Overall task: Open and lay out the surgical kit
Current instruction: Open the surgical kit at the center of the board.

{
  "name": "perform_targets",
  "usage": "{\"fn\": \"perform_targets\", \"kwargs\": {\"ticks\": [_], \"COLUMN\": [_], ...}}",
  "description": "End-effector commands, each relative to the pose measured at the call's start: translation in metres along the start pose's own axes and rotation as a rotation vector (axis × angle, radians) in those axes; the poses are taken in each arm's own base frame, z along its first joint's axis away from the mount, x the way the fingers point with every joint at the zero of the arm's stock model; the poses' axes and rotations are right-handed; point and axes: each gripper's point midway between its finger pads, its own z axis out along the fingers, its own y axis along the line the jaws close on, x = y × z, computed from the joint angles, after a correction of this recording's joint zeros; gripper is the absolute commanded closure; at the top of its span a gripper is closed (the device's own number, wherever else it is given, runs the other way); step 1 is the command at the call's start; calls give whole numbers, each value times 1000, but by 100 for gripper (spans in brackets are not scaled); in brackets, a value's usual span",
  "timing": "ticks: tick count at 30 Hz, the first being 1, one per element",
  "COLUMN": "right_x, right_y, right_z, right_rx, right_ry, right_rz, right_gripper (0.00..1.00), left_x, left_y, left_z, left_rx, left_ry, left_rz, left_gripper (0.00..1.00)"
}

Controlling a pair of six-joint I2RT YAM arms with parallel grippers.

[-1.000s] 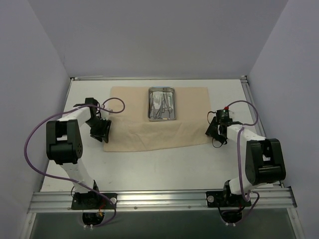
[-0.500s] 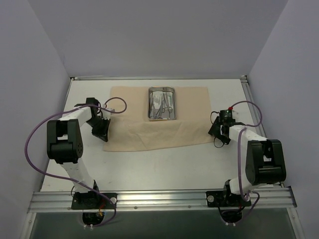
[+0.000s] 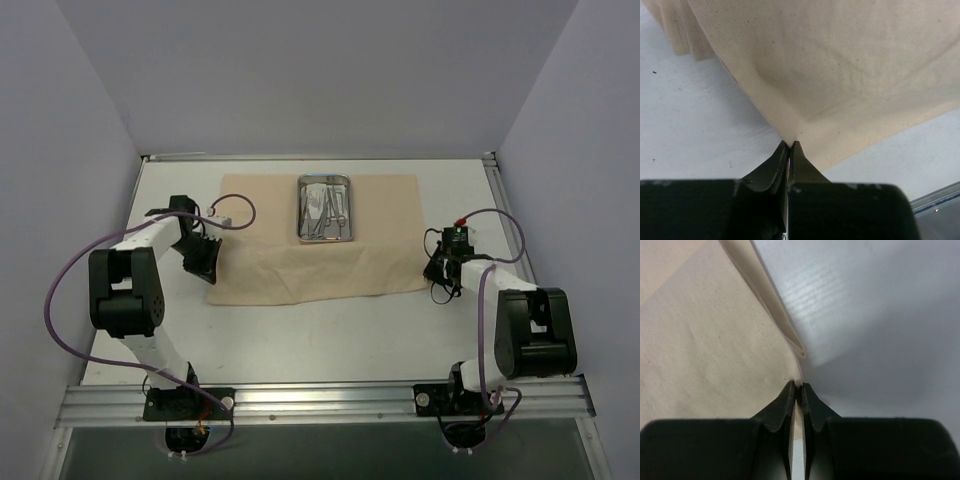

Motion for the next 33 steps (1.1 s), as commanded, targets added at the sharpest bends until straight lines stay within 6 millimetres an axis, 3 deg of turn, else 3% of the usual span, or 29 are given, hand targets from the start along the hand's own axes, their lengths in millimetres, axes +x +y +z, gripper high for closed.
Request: {"fn": "perform_targets", "kwargs": {"ticks": [1, 7, 14, 18, 24, 33], "right_x": [25, 15, 25, 34, 48, 66], "right_y": [-9, -7, 9, -6, -22, -31], "right_z": [-25, -64, -108, -136, -169, -193], "right_rx": [12, 7, -40, 8, 27, 13], "right_ry": [92, 59, 69, 76, 91, 128], "right_rz": [3, 28, 52, 39, 37, 27], "right_gripper": [100, 100, 100, 100, 100, 100], "left_x": [-5, 16, 68, 93, 121, 151], "left_y": [-15, -22, -31, -36, -49, -70], "left_z": [-24, -42, -88, -107, -120, -132], "left_rx": [43, 27, -7, -8, 54, 203], "left_ry": [-60, -30, 97, 150, 230, 331], "left_rz": [64, 119, 251, 321, 366, 431], "left_gripper": [98, 98, 98, 98, 98, 98]}}
